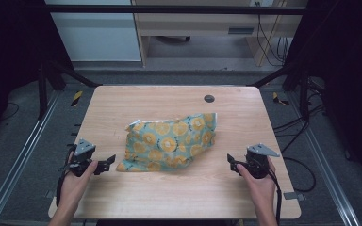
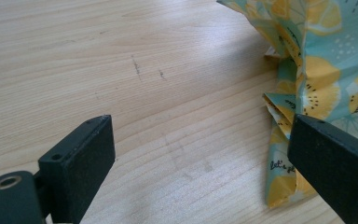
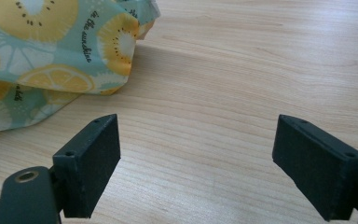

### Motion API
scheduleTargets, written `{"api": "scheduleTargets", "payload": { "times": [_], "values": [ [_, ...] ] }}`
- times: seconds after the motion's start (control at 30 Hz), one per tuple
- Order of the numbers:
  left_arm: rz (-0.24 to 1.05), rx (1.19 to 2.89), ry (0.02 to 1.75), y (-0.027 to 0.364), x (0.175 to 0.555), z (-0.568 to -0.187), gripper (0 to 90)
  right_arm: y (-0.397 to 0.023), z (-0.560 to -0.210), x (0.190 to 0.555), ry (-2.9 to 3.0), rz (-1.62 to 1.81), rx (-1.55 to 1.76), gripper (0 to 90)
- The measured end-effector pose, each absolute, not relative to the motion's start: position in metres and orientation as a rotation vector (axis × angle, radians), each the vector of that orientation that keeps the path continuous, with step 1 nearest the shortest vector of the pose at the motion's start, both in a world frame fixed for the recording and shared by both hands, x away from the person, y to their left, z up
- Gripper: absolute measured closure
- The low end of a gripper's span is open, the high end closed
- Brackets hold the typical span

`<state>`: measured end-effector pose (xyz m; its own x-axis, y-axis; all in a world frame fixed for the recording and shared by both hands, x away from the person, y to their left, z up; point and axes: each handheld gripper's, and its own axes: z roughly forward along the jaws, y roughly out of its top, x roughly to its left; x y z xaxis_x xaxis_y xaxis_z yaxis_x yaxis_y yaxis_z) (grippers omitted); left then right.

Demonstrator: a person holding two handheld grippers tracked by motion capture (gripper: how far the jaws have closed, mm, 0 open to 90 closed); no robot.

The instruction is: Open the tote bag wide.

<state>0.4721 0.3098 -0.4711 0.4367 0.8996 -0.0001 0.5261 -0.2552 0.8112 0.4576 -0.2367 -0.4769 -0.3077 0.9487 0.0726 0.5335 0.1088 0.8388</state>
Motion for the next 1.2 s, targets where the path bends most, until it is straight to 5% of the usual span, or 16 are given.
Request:
{"api": "scheduleTargets", "payload": {
  "times": [0.23, 0.8, 1.2],
  "values": [
    [0.627, 1.919, 1.189, 0.309, 0.47, -0.469, 7.2, -0.233, -0.469, 0.46, 1.907, 1.151, 1.411, 13.3],
    [0.61, 1.909, 1.18, 0.31, 0.467, -0.466, 7.2, -0.185, -0.378, 0.485, 2.095, 1.17, 1.181, 7.1],
    [0.602, 1.896, 1.191, 0.315, 0.467, -0.467, 7.2, -0.145, -0.371, 0.518, 2.216, 1.122, 1.12, 6.9]
  ]
}}
